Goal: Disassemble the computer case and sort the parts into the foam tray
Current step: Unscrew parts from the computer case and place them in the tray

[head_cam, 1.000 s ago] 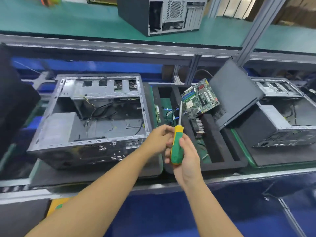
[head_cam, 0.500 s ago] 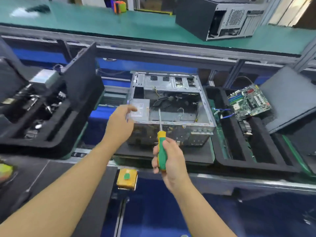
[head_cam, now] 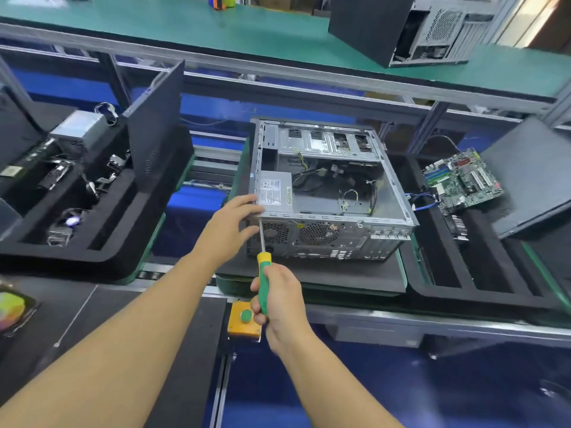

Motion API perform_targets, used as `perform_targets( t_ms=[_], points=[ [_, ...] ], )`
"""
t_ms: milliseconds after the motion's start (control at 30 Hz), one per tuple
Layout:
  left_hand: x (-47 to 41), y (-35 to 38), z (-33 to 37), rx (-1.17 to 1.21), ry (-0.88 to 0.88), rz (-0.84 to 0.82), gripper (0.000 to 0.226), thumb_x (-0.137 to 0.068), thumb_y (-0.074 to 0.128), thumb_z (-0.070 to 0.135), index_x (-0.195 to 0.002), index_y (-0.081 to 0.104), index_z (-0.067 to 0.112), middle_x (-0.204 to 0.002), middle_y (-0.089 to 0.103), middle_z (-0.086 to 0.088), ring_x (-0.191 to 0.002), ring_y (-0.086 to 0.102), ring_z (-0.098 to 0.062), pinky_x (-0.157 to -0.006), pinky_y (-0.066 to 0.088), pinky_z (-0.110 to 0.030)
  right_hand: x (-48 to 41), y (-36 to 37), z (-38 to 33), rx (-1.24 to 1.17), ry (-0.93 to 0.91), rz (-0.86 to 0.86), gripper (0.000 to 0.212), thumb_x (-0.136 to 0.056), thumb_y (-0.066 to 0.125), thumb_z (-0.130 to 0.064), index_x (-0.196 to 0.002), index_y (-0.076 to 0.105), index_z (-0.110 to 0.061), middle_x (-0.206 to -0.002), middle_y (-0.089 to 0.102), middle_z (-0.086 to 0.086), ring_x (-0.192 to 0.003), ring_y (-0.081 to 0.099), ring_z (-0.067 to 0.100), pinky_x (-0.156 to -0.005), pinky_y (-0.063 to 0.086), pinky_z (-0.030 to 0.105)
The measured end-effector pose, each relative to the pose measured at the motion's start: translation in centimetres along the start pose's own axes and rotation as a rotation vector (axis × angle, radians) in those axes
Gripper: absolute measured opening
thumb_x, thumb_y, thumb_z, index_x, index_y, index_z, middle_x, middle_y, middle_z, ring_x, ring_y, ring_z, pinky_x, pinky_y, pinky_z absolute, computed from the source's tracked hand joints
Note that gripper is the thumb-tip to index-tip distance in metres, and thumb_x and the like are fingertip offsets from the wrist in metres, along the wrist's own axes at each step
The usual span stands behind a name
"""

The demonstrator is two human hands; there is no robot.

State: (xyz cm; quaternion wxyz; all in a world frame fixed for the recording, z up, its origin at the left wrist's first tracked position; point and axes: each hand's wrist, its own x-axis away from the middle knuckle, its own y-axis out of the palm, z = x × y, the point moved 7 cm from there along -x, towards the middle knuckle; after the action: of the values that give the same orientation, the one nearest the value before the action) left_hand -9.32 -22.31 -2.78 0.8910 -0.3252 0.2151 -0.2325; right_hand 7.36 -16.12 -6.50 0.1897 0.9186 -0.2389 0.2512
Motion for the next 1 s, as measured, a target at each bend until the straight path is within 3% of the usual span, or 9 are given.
perform_targets(
  t_ms=[267,733,1000],
  points=[
    [-0.5,0.2,-0.4,0.088,-0.004,0.070,0.031,-0.085,0.075,0.006,-0.110,0.073,0.024,-0.130,0.056,0.017,-0.103,0.064,-0.008,-0.095,0.055,-0.038,-0.7,0.2,1.1,-0.012,-0.013,0.022,0.016,-0.098,0.045,-0.024,-0.097,0.061,-0.020,-0.065,0.057,-0.005,-0.044,0.041,0.012,-0.041,0.025,0.022],
    [-0.6,0.3,-0.9,0.063,0.026,0.073,0.036,-0.083,0.076,0.004,-0.110,0.072,0.027,-0.128,0.054,0.021,-0.099,0.064,-0.005,-0.092,0.056,-0.030,-0.5,0.4,1.6,-0.080,0.054,0.049,0.016,-0.098,0.047,-0.021,-0.097,0.063,-0.018,-0.066,0.057,-0.002,-0.044,0.040,0.012,-0.041,0.022,0.022],
    [-0.6,0.3,-0.7,0.068,0.036,0.070,0.033,-0.084,0.076,0.005,-0.109,0.071,0.026,-0.127,0.053,0.019,-0.097,0.064,-0.006,-0.091,0.056,-0.031,-0.5,1.0,2.1,-0.601,0.206,-0.179,0.025,-0.097,0.049,-0.023,-0.109,0.064,-0.008,-0.069,0.051,0.002,-0.039,0.033,0.009,-0.032,0.016,0.018]
  ],
)
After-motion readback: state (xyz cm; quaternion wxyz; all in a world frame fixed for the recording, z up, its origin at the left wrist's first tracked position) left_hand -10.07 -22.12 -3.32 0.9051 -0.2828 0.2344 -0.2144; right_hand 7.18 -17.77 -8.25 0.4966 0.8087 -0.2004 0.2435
